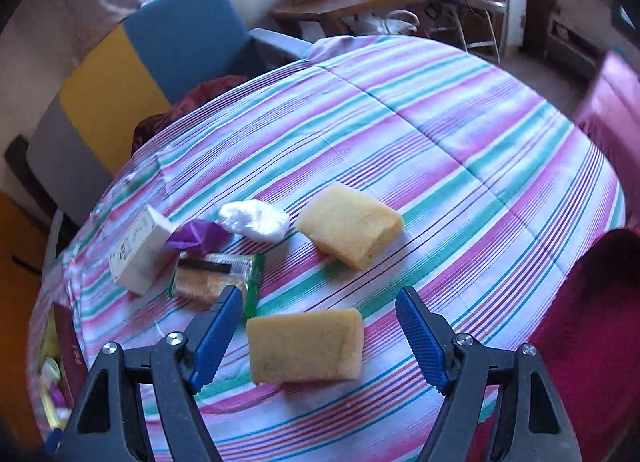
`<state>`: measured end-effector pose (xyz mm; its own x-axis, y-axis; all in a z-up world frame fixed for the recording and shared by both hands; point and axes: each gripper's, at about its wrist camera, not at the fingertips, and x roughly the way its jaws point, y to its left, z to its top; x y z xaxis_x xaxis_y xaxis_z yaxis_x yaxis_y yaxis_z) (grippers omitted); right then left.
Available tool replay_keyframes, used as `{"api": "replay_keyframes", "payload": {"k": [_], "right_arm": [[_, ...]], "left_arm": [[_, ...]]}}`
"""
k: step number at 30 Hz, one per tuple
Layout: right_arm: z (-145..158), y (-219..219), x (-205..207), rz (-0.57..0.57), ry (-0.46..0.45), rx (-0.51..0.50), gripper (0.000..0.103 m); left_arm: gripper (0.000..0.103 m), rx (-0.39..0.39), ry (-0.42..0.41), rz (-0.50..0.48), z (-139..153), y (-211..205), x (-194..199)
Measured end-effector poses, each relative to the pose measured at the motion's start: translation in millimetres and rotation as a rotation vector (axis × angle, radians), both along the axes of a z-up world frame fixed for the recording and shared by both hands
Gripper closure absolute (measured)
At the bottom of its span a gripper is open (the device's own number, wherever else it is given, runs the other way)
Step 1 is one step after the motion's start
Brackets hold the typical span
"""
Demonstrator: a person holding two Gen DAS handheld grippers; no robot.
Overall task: Organize objects
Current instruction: 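Move both tools back from the tray to the remaining items on the table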
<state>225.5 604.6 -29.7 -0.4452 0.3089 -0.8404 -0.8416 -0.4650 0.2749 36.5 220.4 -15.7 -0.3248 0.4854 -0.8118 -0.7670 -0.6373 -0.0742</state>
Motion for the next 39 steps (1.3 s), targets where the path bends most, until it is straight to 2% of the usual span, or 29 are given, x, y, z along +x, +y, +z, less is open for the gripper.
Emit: {"api": "replay_keyframes", "payload": {"k": [8, 17, 19, 23, 27, 30, 33, 34, 35, 36, 37, 39], "right_arm": [[-17.9, 21.0, 23.9, -0.147, 0.109, -0.086, 0.023], [-18.9, 14.4, 8.5, -0.086, 0.095, -0.067, 0.02], [-21.4, 14.9, 7.9, -0.071, 0.1, -0.082, 0.015], [-25.6, 14.2, 3.3, -0.046, 0.099, -0.103, 0.013], [-30.8, 10.3, -4.9, -0.006, 0.065, -0.117, 0.007], [-38.1, 1.7, -18.7, 0.053, -0.013, -0.116, 0.001], [-43.9, -14.9, -38.0, 0.164, -0.11, -0.08, 0.001], [-46.3, -20.7, -44.0, 0.197, -0.151, -0.061, 0.003], [-48.1, -26.4, -49.1, 0.221, -0.189, -0.039, 0.01], [-48.9, -28.9, -51.2, 0.227, -0.214, -0.024, 0.029], [-48.7, -28.2, -49.3, 0.221, -0.243, -0.01, 0.029], [-48.0, -26.9, -47.2, 0.223, -0.244, -0.01, 0.032]], "left_arm": [[0.045, -0.031, -0.047, -0.08, -12.8, 42.3, 8.1], [0.045, -0.059, -0.074, -0.129, -23.6, 82.7, 14.2], [0.045, -0.065, -0.082, -0.134, -25.7, 89.5, 14.1], [0.045, -0.076, -0.091, -0.145, -29.5, 100.0, 15.9], [0.045, -0.088, -0.099, -0.146, -32.9, 107.4, 14.2], [0.045, -0.091, -0.095, -0.144, -31.1, 112.0, 9.7], [0.045, -0.085, -0.082, -0.14, -25.4, 117.2, 3.5], [0.045, -0.081, -0.072, -0.136, -22.8, 119.5, 0.5], [0.045, -0.077, -0.063, -0.133, -20.1, 121.4, -2.1], [0.045, -0.071, -0.055, -0.13, -17.3, 123.3, -5.1], [0.045, -0.065, -0.046, -0.127, -14.7, 125.8, -8.2], [0.045, -0.058, -0.031, -0.127, -11.1, 131.5, -13.9]]}}
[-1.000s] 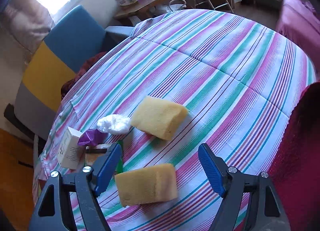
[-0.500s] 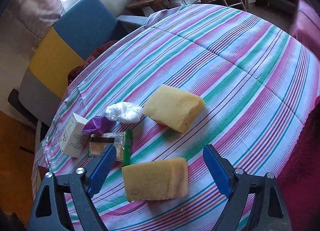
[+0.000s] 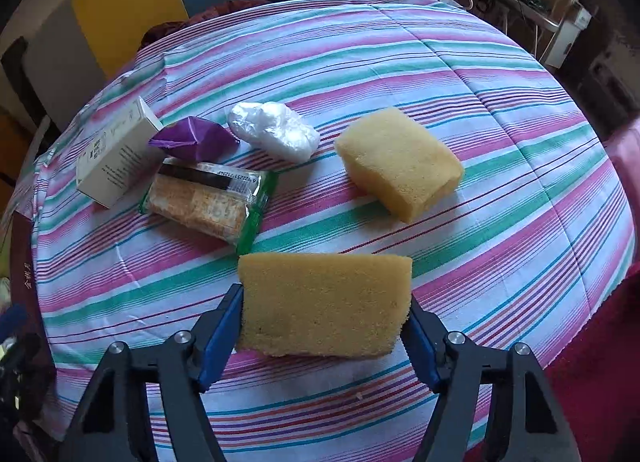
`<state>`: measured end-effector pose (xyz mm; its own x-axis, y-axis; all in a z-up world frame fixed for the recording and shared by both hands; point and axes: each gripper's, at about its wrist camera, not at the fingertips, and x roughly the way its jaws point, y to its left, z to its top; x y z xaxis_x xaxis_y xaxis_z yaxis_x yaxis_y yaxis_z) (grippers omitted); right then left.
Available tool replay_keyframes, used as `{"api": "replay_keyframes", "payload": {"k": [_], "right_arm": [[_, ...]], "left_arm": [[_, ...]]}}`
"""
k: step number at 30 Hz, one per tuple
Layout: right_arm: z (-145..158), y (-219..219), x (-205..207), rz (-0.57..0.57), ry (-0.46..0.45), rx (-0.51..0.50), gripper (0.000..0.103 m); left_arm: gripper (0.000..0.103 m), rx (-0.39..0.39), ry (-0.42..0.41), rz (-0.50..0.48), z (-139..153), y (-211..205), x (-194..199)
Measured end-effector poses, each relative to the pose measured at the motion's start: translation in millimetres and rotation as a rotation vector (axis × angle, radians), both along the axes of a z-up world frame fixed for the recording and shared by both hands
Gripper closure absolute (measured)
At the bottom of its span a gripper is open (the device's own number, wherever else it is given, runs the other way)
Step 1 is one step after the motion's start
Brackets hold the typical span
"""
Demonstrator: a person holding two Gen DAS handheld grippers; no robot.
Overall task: Organize objects
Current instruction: 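Move both tools back from the tray to the remaining items on the table, then grasp the white printed box with the left tool while the right grasps a yellow sponge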
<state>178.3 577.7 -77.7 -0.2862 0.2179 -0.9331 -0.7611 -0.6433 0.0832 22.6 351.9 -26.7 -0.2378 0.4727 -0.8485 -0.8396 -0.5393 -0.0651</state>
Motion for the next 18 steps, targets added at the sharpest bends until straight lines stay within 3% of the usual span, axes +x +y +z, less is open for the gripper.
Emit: {"api": "replay_keyframes", "payload": {"k": [5, 12, 18], "right_arm": [[4.0, 3.9, 5.2, -0.013, 0.033, -0.001, 0.032], [5.5, 5.0, 5.6, -0.018, 0.058, -0.01, 0.031], [5.1, 3.9, 5.7, -0.013, 0.055, -0.018, 0.03]], "left_arm": [[0.043, -0.047, 0.071, -0.071, -2.4, 26.0, -7.4], [0.024, -0.078, 0.189, -0.178, 0.0, 71.3, -24.9], [0.021, -0.103, 0.206, -0.212, -5.4, 111.6, -48.2]]}}
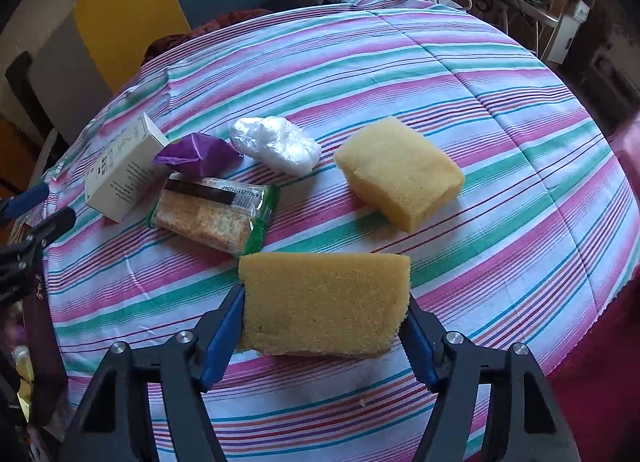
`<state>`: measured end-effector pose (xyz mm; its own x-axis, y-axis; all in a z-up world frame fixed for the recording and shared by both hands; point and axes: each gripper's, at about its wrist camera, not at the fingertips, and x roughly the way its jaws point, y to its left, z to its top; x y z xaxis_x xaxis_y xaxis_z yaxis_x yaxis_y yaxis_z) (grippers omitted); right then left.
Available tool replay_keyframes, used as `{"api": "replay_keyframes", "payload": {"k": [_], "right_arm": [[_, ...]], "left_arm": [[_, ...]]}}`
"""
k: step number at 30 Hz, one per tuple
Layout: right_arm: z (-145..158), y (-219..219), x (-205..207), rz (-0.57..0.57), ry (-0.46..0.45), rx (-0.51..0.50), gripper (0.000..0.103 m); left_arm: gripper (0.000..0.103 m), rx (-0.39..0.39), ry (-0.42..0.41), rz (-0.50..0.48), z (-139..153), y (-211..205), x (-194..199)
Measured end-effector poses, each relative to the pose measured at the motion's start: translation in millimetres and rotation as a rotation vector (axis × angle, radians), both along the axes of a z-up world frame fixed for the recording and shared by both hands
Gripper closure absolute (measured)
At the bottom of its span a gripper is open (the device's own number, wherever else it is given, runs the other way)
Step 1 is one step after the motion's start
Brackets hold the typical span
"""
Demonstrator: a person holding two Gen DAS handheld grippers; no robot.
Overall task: Organize objects
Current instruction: 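Grasp the white printed box with the left tool while the right grasps a yellow sponge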
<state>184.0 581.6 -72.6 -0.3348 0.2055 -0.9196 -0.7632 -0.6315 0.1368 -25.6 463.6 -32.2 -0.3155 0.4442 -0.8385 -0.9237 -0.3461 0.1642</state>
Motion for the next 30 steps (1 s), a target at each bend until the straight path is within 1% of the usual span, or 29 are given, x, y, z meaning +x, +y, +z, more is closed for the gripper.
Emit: {"api": "replay_keyframes", "payload": {"k": [7, 12, 15, 16, 17, 18, 19, 21, 22, 24, 27, 30], "right_arm": [[-0.6, 3.5, 0.2, -0.001, 0.01, -0.018, 0.029], [-0.5, 8.5, 1.0, -0.001, 0.02, -0.03, 0.027], [-0.1, 10.6, 1.9, -0.001, 0.022, -0.033, 0.027], [-0.2, 11.5, 1.7, -0.001, 0.023, -0.035, 0.027], [-0.5, 11.6, 1.2, 0.0, 0.023, -0.036, 0.027], [-0.9, 11.9, 0.6, 0.001, 0.021, -0.036, 0.027], [-1.2, 12.1, -0.1, 0.001, 0.021, -0.037, 0.028], [-0.8, 12.2, 0.6, 0.0, 0.022, -0.037, 0.028], [-0.9, 12.2, 0.6, 0.0, 0.021, -0.037, 0.028], [-0.9, 11.7, 0.7, 0.001, 0.02, -0.035, 0.028], [-0.6, 11.0, 0.7, 0.002, 0.02, -0.033, 0.028], [-0.5, 10.9, 0.0, 0.005, 0.018, -0.031, 0.028]], "left_arm": [[0.021, -0.068, -0.017, -0.067, -20.8, 29.9, -15.9], [0.021, -0.105, -0.04, -0.094, -34.7, 46.3, -22.9], [0.021, -0.125, -0.025, -0.096, -43.0, 56.8, -23.9], [0.022, -0.126, -0.011, -0.081, -45.2, 59.3, -23.8], [0.027, -0.125, -0.009, -0.067, -47.1, 60.3, -24.1], [0.043, -0.12, -0.026, -0.05, -49.5, 60.4, -24.4], [0.05, -0.111, -0.052, -0.03, -51.4, 59.0, -25.2], [0.052, -0.077, -0.081, 0.007, -50.3, 52.5, -23.8], [0.052, -0.068, -0.083, 0.021, -50.4, 48.5, -21.1], [0.052, -0.051, -0.058, 0.058, -49.3, 38.4, -15.5], [0.052, -0.031, -0.071, 0.137, -46.2, 16.2, -7.6], [0.052, -0.002, -0.067, 0.191, -38.1, -5.9, 3.0]]}}
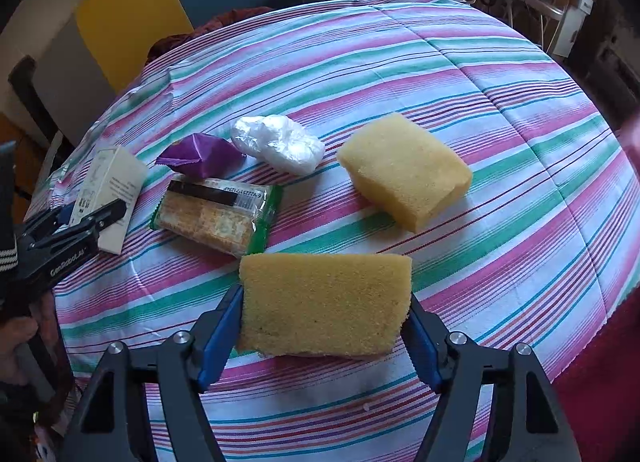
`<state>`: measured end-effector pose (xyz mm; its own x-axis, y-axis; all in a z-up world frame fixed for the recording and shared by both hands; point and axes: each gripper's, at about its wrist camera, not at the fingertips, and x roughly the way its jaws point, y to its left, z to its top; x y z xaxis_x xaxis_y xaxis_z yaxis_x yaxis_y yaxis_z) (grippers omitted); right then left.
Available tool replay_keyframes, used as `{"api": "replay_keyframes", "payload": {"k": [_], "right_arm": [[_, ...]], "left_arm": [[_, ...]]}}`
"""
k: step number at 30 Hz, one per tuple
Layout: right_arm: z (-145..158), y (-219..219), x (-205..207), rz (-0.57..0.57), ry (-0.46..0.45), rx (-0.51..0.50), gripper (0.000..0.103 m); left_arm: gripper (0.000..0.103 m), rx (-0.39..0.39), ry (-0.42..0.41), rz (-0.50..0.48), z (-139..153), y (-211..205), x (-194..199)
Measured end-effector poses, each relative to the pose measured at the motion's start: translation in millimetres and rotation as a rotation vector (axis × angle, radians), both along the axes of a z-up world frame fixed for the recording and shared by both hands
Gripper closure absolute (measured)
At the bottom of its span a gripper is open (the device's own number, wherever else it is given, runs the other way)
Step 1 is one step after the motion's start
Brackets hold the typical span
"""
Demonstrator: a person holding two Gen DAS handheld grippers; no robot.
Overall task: Organize objects
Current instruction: 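Grasp the white printed box with the left tool while the right grasps a yellow sponge, then carry the white box into the tray and open the left tool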
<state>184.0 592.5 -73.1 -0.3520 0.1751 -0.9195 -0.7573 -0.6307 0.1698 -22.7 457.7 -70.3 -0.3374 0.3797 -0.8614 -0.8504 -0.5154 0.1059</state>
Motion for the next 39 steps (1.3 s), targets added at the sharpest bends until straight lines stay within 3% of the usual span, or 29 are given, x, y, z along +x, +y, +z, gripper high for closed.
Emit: {"api": "replay_keyframes", "payload": {"k": [13, 39], "right_arm": [[2.1, -4.3, -4.8, 0.022, 0.007, 0.014, 0.029], [-0.5, -11.1, -13.3, 0.049, -0.052, 0.079, 0.029]], "left_arm": [[0.052, 0.161, 0.04, 0.137, 51.3, -101.5, 52.1], [0.052, 0.238, 0.021, 0.258, 59.4, -200.4, 53.3]]}}
